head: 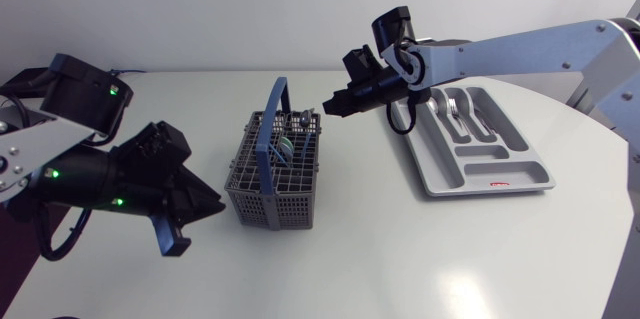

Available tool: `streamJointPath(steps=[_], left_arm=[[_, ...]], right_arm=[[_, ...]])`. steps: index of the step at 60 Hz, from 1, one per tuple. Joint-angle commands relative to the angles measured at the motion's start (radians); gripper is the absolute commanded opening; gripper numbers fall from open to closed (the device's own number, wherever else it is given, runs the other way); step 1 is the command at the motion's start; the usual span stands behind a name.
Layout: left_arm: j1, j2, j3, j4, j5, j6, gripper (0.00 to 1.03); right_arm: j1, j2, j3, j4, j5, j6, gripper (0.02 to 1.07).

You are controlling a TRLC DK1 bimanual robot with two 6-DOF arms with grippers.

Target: Unload the cutlery basket into the drawer organizer.

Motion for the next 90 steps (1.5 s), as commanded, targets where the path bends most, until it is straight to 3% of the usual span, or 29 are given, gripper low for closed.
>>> streamJointPath(steps=[1, 12, 20, 38, 53, 66, 90], left_arm=[[-0.04, -0.025, -0.045, -0.019, 0.009, 0.047, 0.31], [-0.101, -0.005, -0.084, -0.019, 0.009, 0.109, 0.31], [-0.121, 0.049, -0.105, 0.054, 0.009, 0.102, 0.31], [-0.061, 0.176, -0.134, 0.244, -0.026, 0.11, 0.31], [0.031, 0.251, -0.143, 0.38, -0.049, 0.133, 0.31], [0.083, 0.302, -0.137, 0.469, -0.049, 0.141, 0.31], [0.141, 0.369, -0.091, 0.557, -0.048, 0.144, 0.31]], right_arm=[[-0.01, 0.058, 0.055, -0.015, -0.003, 0.025, 0.08], [-0.016, 0.161, 0.182, -0.055, -0.009, 0.036, 0.08], [-0.024, 0.246, 0.298, -0.107, -0.037, 0.036, 0.08], [-0.054, 0.391, 0.511, -0.253, -0.208, 0.05, 0.08], [-0.053, 0.345, 0.425, -0.306, -0.284, -0.037, 0.08], [-0.04, 0.276, 0.314, -0.3, -0.293, -0.073, 0.08], [-0.008, 0.003, -0.074, -0.222, -0.291, -0.105, 0.08]])
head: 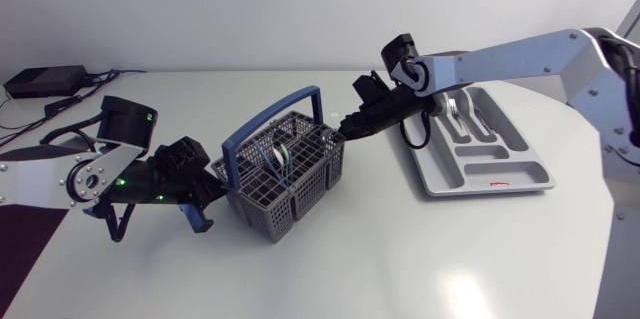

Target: Unload the cutlery basket into the drawer organizer.

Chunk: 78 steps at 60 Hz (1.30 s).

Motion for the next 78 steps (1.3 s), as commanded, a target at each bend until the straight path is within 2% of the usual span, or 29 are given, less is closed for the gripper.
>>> streamJointPath(steps=[1, 29, 57, 78], left_arm=[[0.004, 0.052, 0.033, 0.029, 0.018, 0.024, 0.31], [0.019, 0.193, 0.179, 0.069, 0.021, 0.008, 0.31], [0.011, 0.304, 0.288, 0.076, 0.021, -0.016, 0.31], [0.038, 0.347, 0.312, 0.11, 0.021, -0.025, 0.31]], right_arm=[[0.051, -0.073, -0.093, 0.009, -0.048, -0.008, 0.08], [0.062, -0.292, -0.383, 0.078, 0.005, -0.002, 0.08], [0.071, -0.338, -0.438, 0.144, 0.069, 0.035, 0.08], [0.103, -0.329, -0.443, 0.173, 0.11, 0.046, 0.08]])
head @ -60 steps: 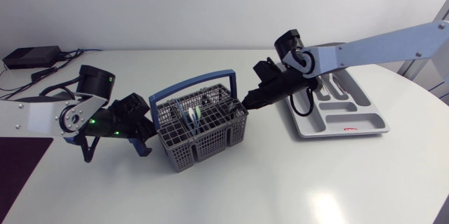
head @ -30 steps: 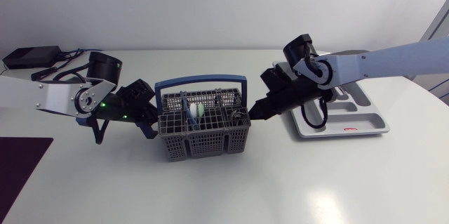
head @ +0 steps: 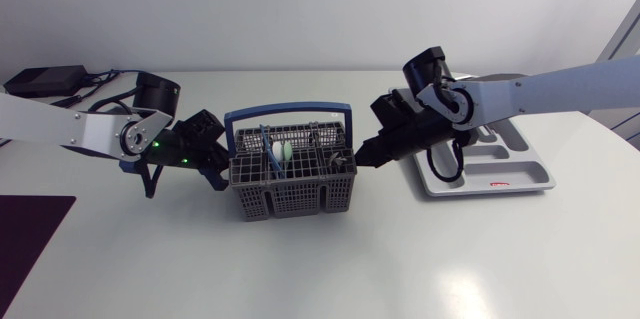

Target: Unload the cutlery basket into the drawer organizer.

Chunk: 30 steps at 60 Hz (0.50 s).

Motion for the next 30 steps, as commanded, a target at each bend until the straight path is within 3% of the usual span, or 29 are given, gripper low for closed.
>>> streamJointPath(steps=[1, 25, 30], left_arm=[[-0.006, 0.032, 0.051, 0.03, 0.021, -0.025, 0.31], [0.034, 0.029, 0.032, 0.032, 0.026, -0.027, 0.33], [0.047, -0.006, 0.006, 0.03, 0.029, -0.027, 0.4]], right_arm=[[0.067, -0.007, -0.021, 0.02, -0.044, 0.019, 0.08], [0.046, -0.047, -0.087, 0.061, -0.011, 0.024, 0.08], [0.041, -0.066, -0.107, 0.069, 0.002, 0.024, 0.09]])
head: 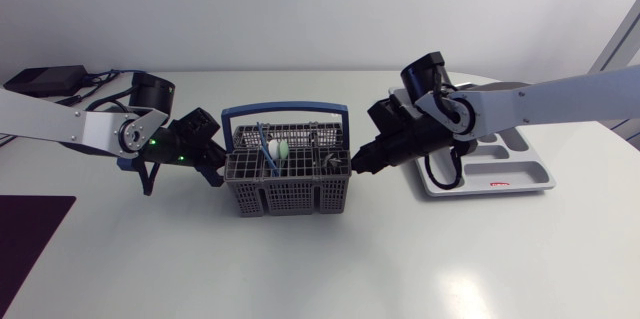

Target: Unload the cutlery basket into the drawer organizer.

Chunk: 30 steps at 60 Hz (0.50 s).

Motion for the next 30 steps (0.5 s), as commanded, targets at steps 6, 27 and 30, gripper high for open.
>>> streamJointPath(steps=[6, 27, 30], left_arm=[[0.021, -0.08, -0.043, 0.023, 0.026, -0.026, 0.46], [0.092, -0.227, -0.149, 0.023, 0.077, -0.007, 0.87], [0.093, -0.264, -0.167, 0.02, 0.083, -0.005, 0.9]], right_arm=[[0.024, -0.057, -0.066, 0.03, 0.031, 0.018, 0.14], [0.019, -0.249, -0.19, 0.065, 0.174, -0.057, 0.89], [0.019, -0.287, -0.217, 0.072, 0.177, -0.074, 0.9]])
